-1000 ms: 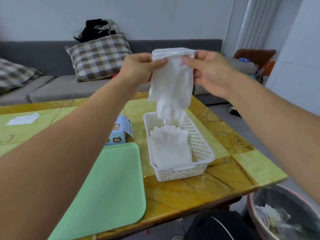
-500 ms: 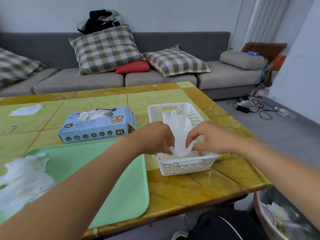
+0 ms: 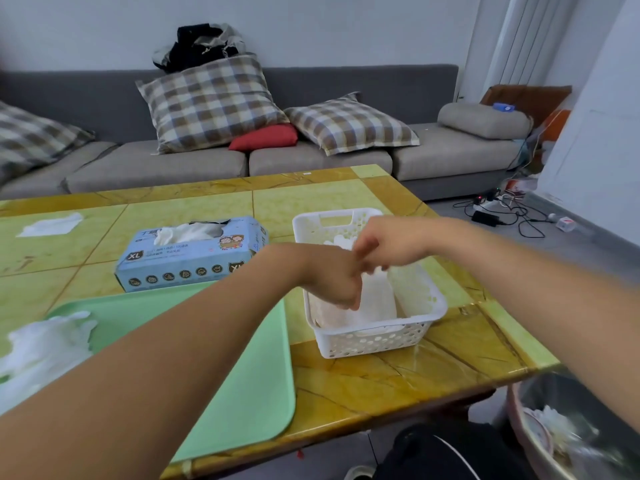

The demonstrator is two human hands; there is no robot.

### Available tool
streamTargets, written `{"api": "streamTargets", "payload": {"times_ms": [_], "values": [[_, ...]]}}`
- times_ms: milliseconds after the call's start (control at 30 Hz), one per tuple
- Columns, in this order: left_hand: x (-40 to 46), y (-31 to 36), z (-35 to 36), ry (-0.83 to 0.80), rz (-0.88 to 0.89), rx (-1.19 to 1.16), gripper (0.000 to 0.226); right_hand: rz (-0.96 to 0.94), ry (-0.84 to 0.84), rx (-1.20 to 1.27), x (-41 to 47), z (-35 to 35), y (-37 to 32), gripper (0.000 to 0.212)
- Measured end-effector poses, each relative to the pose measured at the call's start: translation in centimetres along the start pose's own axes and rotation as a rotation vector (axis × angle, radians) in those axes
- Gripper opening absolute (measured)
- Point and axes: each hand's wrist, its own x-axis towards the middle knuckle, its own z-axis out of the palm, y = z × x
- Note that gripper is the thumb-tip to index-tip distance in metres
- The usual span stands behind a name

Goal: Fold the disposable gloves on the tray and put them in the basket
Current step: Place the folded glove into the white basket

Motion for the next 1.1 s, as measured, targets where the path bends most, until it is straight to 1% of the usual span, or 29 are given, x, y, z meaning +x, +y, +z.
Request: {"api": "streamTargets", "payload": {"times_ms": [33, 67, 100, 133, 167, 200, 233, 267, 300, 367, 400, 433, 467, 500, 567, 633, 700, 767, 833, 900, 967, 1100], "values": [[0.3, -0.2, -0.1, 0.063, -0.018, -0.031, 0.026, -0.01, 0.133, -0.021, 1.0, 0.2, 0.1, 0.011], [0.7, -0.2, 0.0, 0.133, -0.039, -0.02, 0.019, -0.006, 0.2, -0.061, 2.0, 0.6, 0.3, 0.009], [1.0, -0.1, 0.4, 0.212, -0.06, 0.036, 0.016, 0.004, 0.199, -0.113, 2.9, 1.1, 0.4, 0.014], [1.2, 0.1, 1.0, 0.265, -0.094, 0.113, 0.022, 0.022, 0.145, -0.168, 3.7, 1.6, 0.5, 0.02], [1.4, 0.4, 1.6, 0.271, -0.121, 0.172, 0.031, 0.045, 0.08, -0.229, 4.3, 2.2, 0.3, 0.024], [1.6, 0.8, 2.2, 0.242, -0.145, 0.215, 0.041, 0.074, 0.029, -0.285, 4.8, 2.7, 0.2, 0.036], [1.8, 1.0, 2.8, 0.21, -0.16, 0.246, 0.048, 0.127, -0.014, -0.33, 5.4, 3.1, 0.4, 0.054], [2.1, 1.1, 3.4, 0.191, -0.171, 0.265, 0.05, 0.177, -0.038, -0.347, 5.9, 3.3, 0.5, 0.071], [2.3, 1.3, 3.8, 0.202, -0.176, 0.276, 0.048, 0.215, -0.056, -0.345, 6.1, 3.6, 0.5, 0.082], [2.4, 1.3, 4.3, 0.244, -0.197, 0.296, 0.041, 0.235, -0.065, -0.313, 6.6, 4.4, 0.6, 0.097], [2.4, 1.1, 4.5, 0.252, -0.213, 0.311, 0.041, 0.234, -0.067, -0.294, 6.7, 4.6, 0.8, 0.112], [2.2, 1.0, 4.4, 0.25, -0.225, 0.341, 0.043, 0.25, -0.081, -0.288, 6.5, 4.5, 1.0, 0.135], [2.1, 0.9, 4.4, 0.231, -0.239, 0.377, 0.045, 0.275, -0.104, -0.288, 6.1, 4.5, 1.1, 0.152], [2.0, 0.8, 4.3, 0.206, -0.256, 0.412, 0.046, 0.286, -0.126, -0.293, 5.6, 4.4, 1.0, 0.158], [2.0, 0.5, 4.3, 0.149, -0.283, 0.438, 0.043, 0.274, -0.155, -0.304, 4.9, 4.2, 1.0, 0.156], [2.2, 0.4, 4.3, 0.107, -0.287, 0.431, 0.042, 0.266, -0.134, -0.273, 4.7, 4.0, 0.8, 0.157], [2.3, 0.1, 4.3, 0.103, -0.273, 0.431, 0.048, 0.28, -0.082, -0.287, 4.6, 3.9, 0.4, 0.162], [2.5, -0.2, 4.4, 0.137, -0.259, 0.427, 0.06, 0.276, -0.06, -0.348, 4.2, 3.9, -0.1, 0.163], [2.7, -0.5, 4.5, 0.165, -0.254, 0.435, 0.073, 0.253, -0.097, -0.417, 3.8, 4.1, -0.6, 0.158], [2.7, -0.6, 4.4, 0.187, -0.258, 0.445, 0.08, 0.227, -0.154, -0.449, 3.9, 4.5, -0.5, 0.153], [2.8, -0.7, 4.4, 0.189, -0.26, 0.45, 0.083, 0.211, -0.204, -0.471, 4.3, 5.1, 0.0, 0.152], [3.0, -0.9, 4.0, 0.057, -0.275, 0.459, 0.077, 0.225, -0.253, -0.47, 5.5, 5.7, 1.2, 0.152]]}}
